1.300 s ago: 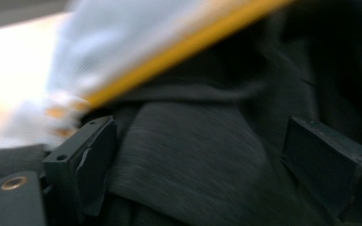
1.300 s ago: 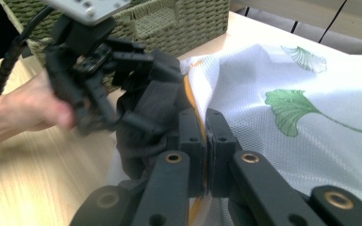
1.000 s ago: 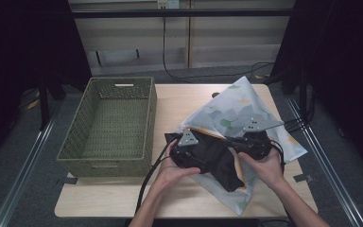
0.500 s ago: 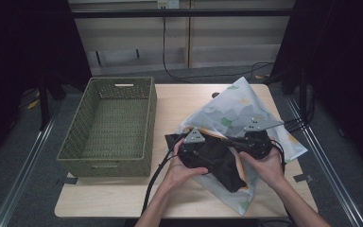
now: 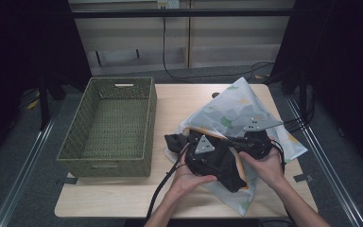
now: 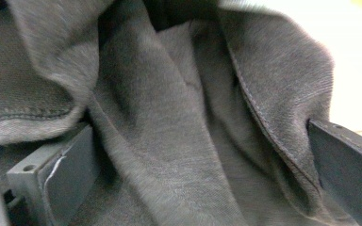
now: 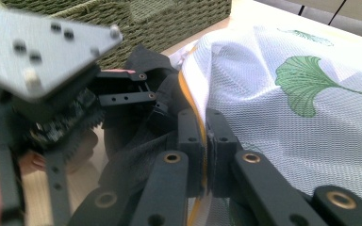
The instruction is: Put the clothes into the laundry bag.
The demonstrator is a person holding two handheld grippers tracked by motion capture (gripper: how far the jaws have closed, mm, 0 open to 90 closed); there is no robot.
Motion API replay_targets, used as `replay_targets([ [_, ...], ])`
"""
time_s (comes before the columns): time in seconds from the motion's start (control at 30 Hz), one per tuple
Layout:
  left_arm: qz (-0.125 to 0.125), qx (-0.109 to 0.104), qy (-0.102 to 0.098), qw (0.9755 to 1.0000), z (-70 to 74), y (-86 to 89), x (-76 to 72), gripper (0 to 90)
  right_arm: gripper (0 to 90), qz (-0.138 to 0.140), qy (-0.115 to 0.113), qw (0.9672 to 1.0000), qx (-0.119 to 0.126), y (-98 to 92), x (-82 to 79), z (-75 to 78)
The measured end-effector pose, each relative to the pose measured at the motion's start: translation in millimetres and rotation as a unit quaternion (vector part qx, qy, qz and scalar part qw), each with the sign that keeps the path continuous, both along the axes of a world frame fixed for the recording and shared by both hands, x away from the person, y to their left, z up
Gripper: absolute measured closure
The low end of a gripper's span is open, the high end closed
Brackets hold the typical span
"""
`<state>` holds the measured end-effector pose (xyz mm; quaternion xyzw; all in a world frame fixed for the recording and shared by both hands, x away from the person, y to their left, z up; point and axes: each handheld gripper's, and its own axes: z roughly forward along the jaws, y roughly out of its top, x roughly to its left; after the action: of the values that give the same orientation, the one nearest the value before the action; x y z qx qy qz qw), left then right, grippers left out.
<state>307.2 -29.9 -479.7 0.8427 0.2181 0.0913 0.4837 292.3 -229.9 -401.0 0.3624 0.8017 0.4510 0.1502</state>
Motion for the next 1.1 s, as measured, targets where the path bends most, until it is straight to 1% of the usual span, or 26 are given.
replay_targets([
  [0.03, 0.008, 0.007, -0.01, 0.9999, -0.3, 0.4, -0.5, 4.4, 86.9, 0.0, 0.0, 1.0, 0.0, 0.1, -0.1, 0.0],
  [0.07, 0.01, -0.001, -0.018, 0.9998, -0.9, 1.8, 0.2, 6.2, 86.9, 0.001, 0.0, 1.0, 0.0, 0.2, -0.4, -0.1],
  [0.13, 0.021, -0.002, -0.013, 0.9997, 1.1, 7.5, 3.8, 6.5, 86.9, 0.002, -0.002, 1.0, -0.001, 0.1, -1.5, 0.6],
  [0.17, 0.032, -0.005, -0.018, 0.9993, 2.0, 10.3, 5.5, 6.3, 86.9, 0.001, -0.002, 1.0, -0.001, 0.0, -2.0, 0.9],
  [0.23, 0.036, -0.02, -0.013, 0.9991, 1.8, 16.6, 11.8, 6.1, 86.9, 0.001, -0.003, 1.0, -0.002, 0.1, -2.0, 0.8],
  [0.27, 0.048, -0.013, -0.019, 0.9986, 0.8, 18.0, 13.4, 6.7, 86.9, 0.001, -0.002, 1.0, -0.002, 0.4, -1.9, 0.6],
  [0.3, 0.06, 0.003, -0.033, 0.9976, -0.1, 18.5, 14.0, 6.2, 86.8, 0.001, -0.001, 1.0, -0.002, 0.6, -1.7, 0.2],
  [0.33, 0.059, 0.002, -0.038, 0.9975, -2.2, 18.5, 15.2, 5.1, 86.8, 0.003, -0.001, 1.0, -0.001, 0.8, -1.4, -0.1],
  [0.37, 0.057, 0.001, -0.034, 0.9978, -4.3, 18.6, 16.6, 4.7, 86.8, 0.004, 0.0, 1.0, -0.002, 1.1, -1.3, -0.4],
  [0.4, 0.055, -0.004, -0.024, 0.9982, -6.9, 17.7, 18.7, 3.1, 86.8, 0.004, 0.001, 1.0, -0.002, 1.4, -1.2, -0.7],
  [0.47, 0.054, -0.001, -0.023, 0.9982, -10.5, 16.0, 21.4, 1.1, 86.8, 0.006, 0.001, 1.0, -0.003, 2.0, -0.7, -1.3],
  [0.5, 0.054, 0.01, -0.022, 0.9983, -11.4, 16.1, 22.6, 0.9, 86.8, 0.005, 0.001, 1.0, -0.004, 2.4, -0.7, -1.6],
  [0.57, 0.046, 0.004, -0.008, 0.9989, -15.6, 14.5, 24.7, 0.0, 86.6, 0.004, 0.002, 1.0, -0.004, 2.6, -1.0, -1.6],
  [0.6, 0.04, 0.006, -0.002, 0.9992, -16.3, 14.7, 25.5, 0.0, 86.6, 0.004, 0.001, 1.0, -0.004, 2.4, -0.8, -1.7],
  [0.63, 0.03, 0.011, 0.007, 0.9995, -17.6, 14.4, 26.5, 0.0, 86.6, 0.005, 0.002, 1.0, -0.004, 2.2, -0.6, -1.8],
  [0.67, 0.022, 0.021, 0.012, 0.9995, -18.8, 14.0, 27.4, 0.0, 86.5, 0.004, 0.003, 1.0, -0.004, 2.2, -0.6, -1.9],
  [0.7, 0.022, 0.032, 0.01, 0.9992, -20.2, 12.2, 26.9, 0.0, 86.4, 0.003, 0.003, 1.0, -0.005, 2.1, -0.2, -2.2],
  [0.73, 0.015, 0.042, 0.004, 0.999, -22.2, 9.6, 25.9, 0.0, 86.4, 0.003, 0.004, 1.0, -0.004, 2.3, 0.1, -2.8],
  [0.77, 0.012, 0.058, 0.0, 0.9982, -22.8, 8.3, 24.9, 0.0, 86.3, 0.004, 0.004, 1.0, -0.004, 2.6, 0.3, -3.3],
  [0.83, 0.007, 0.055, 0.007, 0.9984, -24.5, 8.3, 25.8, 0.0, 86.0, 0.004, 0.005, 1.0, -0.007, 3.6, 0.4, -4.0],
  [0.87, 0.007, 0.049, 0.015, 0.9987, -25.8, 8.8, 26.9, 0.0, 85.6, 0.003, 0.005, 1.0, -0.007, 3.9, 0.6, -4.3],
  [0.9, 0.01, 0.052, 0.018, 0.9985, -26.3, 9.1, 27.6, 0.1, 85.1, 0.003, 0.005, 1.0, -0.007, 3.8, 0.8, -4.7],
  [0.97, 0.017, 0.075, 0.007, 0.997, -26.2, 6.7, 26.0, 4.8, 83.4, 0.002, 0.006, 0.9999, -0.011, 3.7, 1.1, -5.6],
  [1.03, 0.023, 0.077, 0.006, 0.9967, -25.5, 5.4, 27.6, 10.0, 78.4, 0.0, 0.007, 0.9999, -0.014, 3.7, 1.5, -7.3],
  [1.07, 0.026, 0.079, 0.008, 0.9965, -24.5, 5.2, 28.3, 14.8, 76.0, -0.003, 0.008, 0.9998, -0.017, 3.6, 1.4, -8.0],
  [1.1, 0.029, 0.08, 0.012, 0.9963, -23.1, 5.5, 29.2, 18.2, 75.8, -0.006, 0.01, 0.9997, -0.019, 3.5, 0.9, -8.9],
])
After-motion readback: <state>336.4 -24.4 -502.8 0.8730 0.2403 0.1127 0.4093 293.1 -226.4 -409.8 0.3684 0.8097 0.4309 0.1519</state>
